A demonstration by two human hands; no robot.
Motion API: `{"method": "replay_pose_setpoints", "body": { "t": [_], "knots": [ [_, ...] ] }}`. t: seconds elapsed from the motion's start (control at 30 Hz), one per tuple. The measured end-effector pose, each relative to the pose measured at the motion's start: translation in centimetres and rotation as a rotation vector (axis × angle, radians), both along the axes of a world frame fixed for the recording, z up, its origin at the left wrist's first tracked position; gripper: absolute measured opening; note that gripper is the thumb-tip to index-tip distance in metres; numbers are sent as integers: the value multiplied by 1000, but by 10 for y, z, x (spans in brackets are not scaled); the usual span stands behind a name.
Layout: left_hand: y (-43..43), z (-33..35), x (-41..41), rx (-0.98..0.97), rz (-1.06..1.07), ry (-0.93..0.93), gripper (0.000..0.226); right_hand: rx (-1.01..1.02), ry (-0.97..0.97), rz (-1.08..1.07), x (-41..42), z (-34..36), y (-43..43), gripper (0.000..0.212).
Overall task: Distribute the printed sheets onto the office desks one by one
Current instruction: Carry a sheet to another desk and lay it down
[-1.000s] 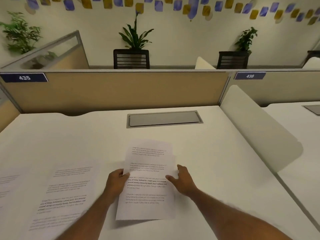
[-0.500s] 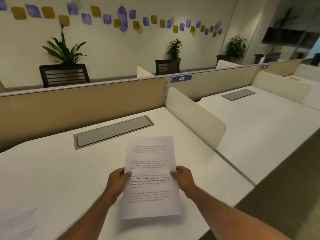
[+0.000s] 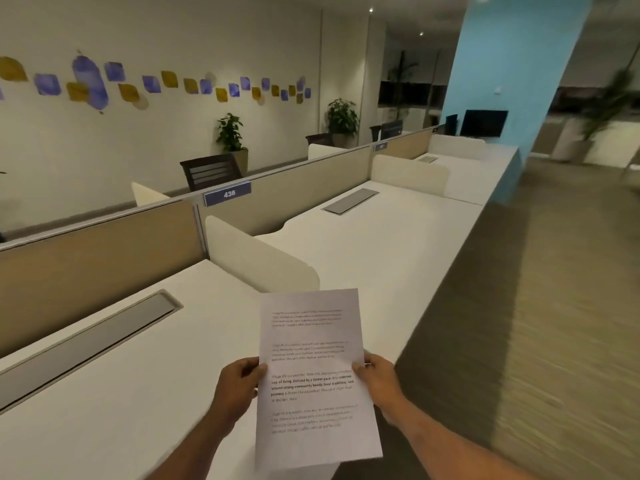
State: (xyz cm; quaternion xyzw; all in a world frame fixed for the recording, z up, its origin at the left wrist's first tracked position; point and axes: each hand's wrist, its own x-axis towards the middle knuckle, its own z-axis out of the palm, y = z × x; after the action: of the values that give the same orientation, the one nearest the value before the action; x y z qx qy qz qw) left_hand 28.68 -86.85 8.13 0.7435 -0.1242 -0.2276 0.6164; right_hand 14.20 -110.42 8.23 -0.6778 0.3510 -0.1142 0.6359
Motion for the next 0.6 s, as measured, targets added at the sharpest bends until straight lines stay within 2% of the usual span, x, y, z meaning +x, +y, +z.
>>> {"method": "replay_pose_setpoints", "body": {
  "t": [0.33,0.6],
  "knots": [
    [-226,-7,-31,11,-152,21,15,33,-21,-185,-63,-8,-202,7],
    [-378,-11,-43,43,-256,-54,15,41,-59,-326,-96,-9,-332,7]
  ]
}}
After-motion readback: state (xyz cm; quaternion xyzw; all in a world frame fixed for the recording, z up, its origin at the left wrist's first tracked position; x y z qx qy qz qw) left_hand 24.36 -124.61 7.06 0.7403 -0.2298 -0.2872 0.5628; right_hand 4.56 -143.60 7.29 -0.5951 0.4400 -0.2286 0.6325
